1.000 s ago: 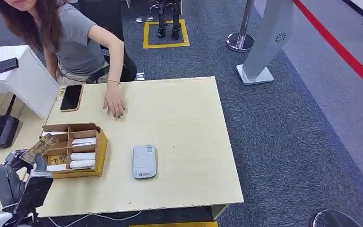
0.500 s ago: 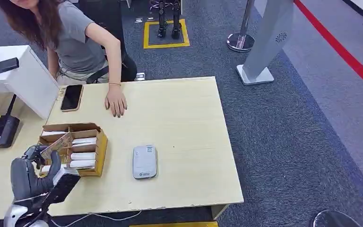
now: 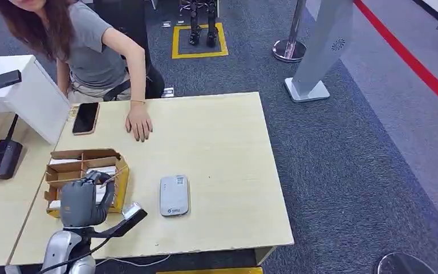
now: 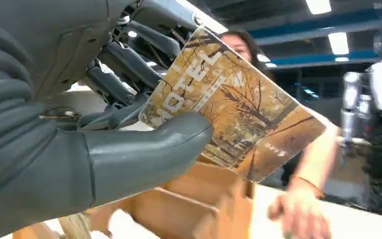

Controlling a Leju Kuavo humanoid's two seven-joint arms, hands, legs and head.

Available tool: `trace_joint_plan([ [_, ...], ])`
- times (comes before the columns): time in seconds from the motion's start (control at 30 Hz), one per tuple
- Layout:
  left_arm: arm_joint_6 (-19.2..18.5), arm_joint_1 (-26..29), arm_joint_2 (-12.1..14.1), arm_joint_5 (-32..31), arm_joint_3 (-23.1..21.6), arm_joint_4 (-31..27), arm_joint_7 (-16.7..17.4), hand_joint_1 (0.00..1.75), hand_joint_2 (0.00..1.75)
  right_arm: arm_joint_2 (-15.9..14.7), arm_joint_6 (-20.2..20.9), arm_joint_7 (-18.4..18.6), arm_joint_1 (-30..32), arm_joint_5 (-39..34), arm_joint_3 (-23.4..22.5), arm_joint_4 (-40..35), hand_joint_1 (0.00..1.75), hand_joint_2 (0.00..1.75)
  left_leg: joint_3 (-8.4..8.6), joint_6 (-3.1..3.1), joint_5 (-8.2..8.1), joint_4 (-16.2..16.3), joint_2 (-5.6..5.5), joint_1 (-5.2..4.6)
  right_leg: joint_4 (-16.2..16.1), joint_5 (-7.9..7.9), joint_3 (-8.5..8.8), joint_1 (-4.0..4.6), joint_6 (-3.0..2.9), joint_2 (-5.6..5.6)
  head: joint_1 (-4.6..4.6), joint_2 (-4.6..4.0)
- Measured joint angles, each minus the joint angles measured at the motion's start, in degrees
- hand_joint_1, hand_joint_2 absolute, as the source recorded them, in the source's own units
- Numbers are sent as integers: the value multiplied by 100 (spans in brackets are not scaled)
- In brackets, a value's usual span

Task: Pass the card to the sensor for recognition and then transmit it.

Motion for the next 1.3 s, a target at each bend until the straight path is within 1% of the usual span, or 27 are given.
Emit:
trace_joint_plan([
  [0.23, 13, -78, 18, -15, -155, 166, 17, 175, 175, 0, 0, 0, -2, 0, 46, 0, 0, 0, 0, 0, 0, 0, -2, 1, 0, 0, -1, 0, 0, -2, -2, 0],
  [0.6, 15, -121, 37, -17, -201, 277, 17, 175, 175, 0, 0, 0, -2, 0, 55, 0, 0, 0, 0, 0, 0, 0, -2, 0, 0, 0, -1, 0, 0, -1, -2, 0],
  [0.73, 179, -218, 35, -510, -334, 428, 184, 175, 175, 0, 2, 2, -4, 26, 61, 0, 0, 0, 0, 0, 0, 0, -6, 0, 0, 0, -1, 0, 0, -3, -2, 0],
  [0.83, 365, -347, 0, -1002, -561, 683, 343, 175, 175, 0, 13, 18, -14, 37, 72, 0, 0, 0, 0, 0, 0, 0, -5, 0, 0, 0, 0, 0, 0, -2, -2, 0],
  [0.9, 469, -414, -24, -1223, -713, 804, 435, 175, 175, 0, 22, 20, -16, 44, 89, 0, 0, 0, 0, 0, 0, 0, -5, 0, 0, 0, -1, 0, 0, -2, 0, 0],
  [0.97, 581, -510, -59, -1618, -915, 928, 572, 175, 175, 0, 22, 22, -17, 89, 111, 0, 0, 0, -1, 0, 0, 1, -6, -1, 0, 0, 0, 0, 0, -3, -2, 0],
  [1.03, 601, -587, -74, -1974, -1118, 1040, 705, 175, 175, 2, 28, 33, -19, 131, 149, 0, 0, 0, 0, 0, 0, 1, -5, -1, 0, 0, -1, -1, 0, -3, -2, 0],
  [1.1, 597, -731, -74, -2495, -1397, 1218, 973, 175, 175, 2, 70, 59, -28, 175, 195, 0, 0, 0, -1, 0, 0, 3, -8, -1, 0, 0, -1, -1, 1, -5, 0, 0],
  [1.17, 636, -900, -70, -2623, -1773, 1449, 1450, 175, 175, 2, 87, 94, -59, 225, 234, 0, 0, 0, -1, 0, 0, 3, -5, -1, 0, 1, -1, -1, 1, -4, -4, 0],
  [1.27, 774, -1336, -15, -2627, -2623, 1964, 2233, 175, 175, 2, 122, 155, -125, 251, 312, 0, 0, 0, -1, 0, 1, 3, -7, -1, 0, 3, 0, -1, 1, -5, 0, 0],
  [1.3, 804, -1445, 13, -2627, -2868, 2078, 2382, 175, 175, 4, 129, 179, -146, 277, 339, 0, 0, 0, 0, 0, 1, 3, -4, 0, 1, 4, 0, -1, 0, -3, -2, 0],
])
